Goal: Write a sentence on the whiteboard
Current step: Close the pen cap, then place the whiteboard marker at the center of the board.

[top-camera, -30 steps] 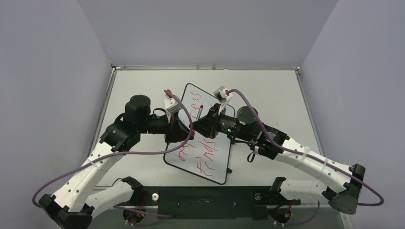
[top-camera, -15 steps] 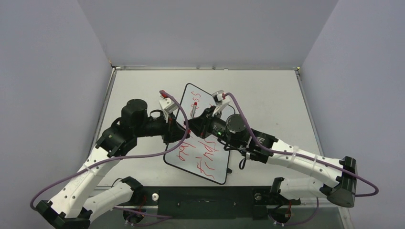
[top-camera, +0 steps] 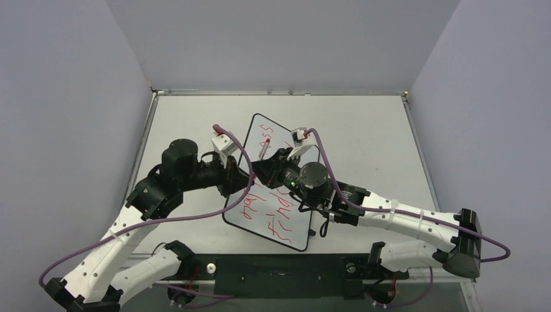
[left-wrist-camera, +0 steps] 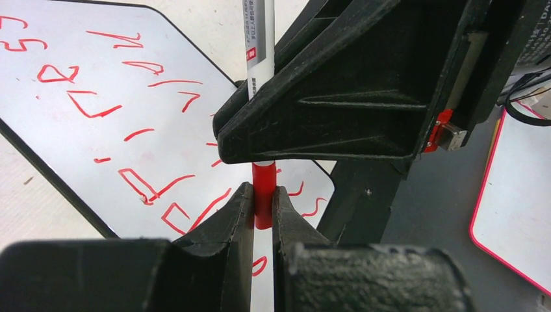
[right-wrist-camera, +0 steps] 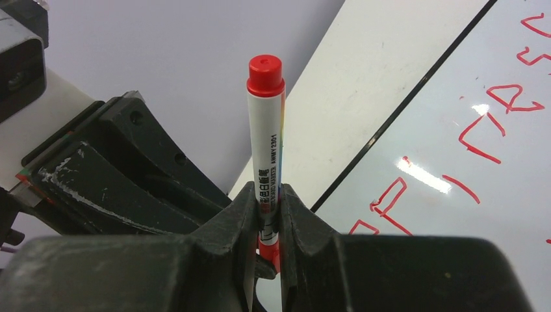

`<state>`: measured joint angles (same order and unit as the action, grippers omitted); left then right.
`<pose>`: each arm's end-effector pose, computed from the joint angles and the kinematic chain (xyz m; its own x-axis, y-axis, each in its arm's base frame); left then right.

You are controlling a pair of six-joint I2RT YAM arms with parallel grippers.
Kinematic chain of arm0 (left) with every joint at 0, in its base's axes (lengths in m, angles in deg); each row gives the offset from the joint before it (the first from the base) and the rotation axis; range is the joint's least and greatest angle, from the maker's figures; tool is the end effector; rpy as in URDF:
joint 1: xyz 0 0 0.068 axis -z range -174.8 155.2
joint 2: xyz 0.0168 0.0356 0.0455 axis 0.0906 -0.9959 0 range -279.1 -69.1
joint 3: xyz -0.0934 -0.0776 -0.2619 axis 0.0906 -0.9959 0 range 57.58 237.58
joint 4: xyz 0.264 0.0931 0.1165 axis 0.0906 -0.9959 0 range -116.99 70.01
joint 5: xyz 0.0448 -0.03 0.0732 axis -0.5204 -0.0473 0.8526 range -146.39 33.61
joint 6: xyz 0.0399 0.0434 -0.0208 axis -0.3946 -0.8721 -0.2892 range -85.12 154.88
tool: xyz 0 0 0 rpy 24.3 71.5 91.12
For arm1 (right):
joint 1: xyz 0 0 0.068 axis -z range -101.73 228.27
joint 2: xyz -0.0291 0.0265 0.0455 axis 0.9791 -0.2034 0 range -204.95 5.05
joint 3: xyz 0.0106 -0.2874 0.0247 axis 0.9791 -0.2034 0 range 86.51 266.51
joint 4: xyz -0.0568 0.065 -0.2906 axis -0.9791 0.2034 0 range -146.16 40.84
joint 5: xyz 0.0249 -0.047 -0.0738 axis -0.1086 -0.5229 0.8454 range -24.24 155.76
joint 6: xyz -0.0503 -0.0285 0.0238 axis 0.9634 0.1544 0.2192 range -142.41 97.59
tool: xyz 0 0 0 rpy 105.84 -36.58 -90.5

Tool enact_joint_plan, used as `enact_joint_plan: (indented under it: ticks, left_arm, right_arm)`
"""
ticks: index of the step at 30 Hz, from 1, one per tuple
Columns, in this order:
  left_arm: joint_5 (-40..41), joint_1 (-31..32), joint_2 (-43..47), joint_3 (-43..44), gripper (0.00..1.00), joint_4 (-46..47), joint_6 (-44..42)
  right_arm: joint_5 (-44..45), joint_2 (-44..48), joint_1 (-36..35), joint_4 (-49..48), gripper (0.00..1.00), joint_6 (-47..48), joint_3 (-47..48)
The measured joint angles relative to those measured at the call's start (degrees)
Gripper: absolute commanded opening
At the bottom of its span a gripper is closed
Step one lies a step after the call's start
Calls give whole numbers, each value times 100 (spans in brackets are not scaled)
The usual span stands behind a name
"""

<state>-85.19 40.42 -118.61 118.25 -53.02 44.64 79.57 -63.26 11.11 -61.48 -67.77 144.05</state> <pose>0.1643 -0.1441 0.3984 -0.4476 0.1342 -0.8841 0.8064 0.4879 -0.3342 0.1392 0.3010 0.3675 -0.5970 0.3627 -0.7156 -0.5378 0.4810 0.6924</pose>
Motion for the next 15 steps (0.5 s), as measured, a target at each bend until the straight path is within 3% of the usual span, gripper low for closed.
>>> enact_joint_plan:
  ticks: [4, 8, 15]
  left_arm:
    - [103, 0, 0, 0, 0, -76, -42]
    - [129, 0, 33, 0, 36, -59, -131]
    - [570, -46, 278, 293, 41, 522, -299]
  right_arm:
    - [157, -90, -44, 22, 0, -35, 48]
    - [175, -101, -46, 275, 0, 52, 223]
    - [-448, -83, 317, 1587, 0, 417, 310]
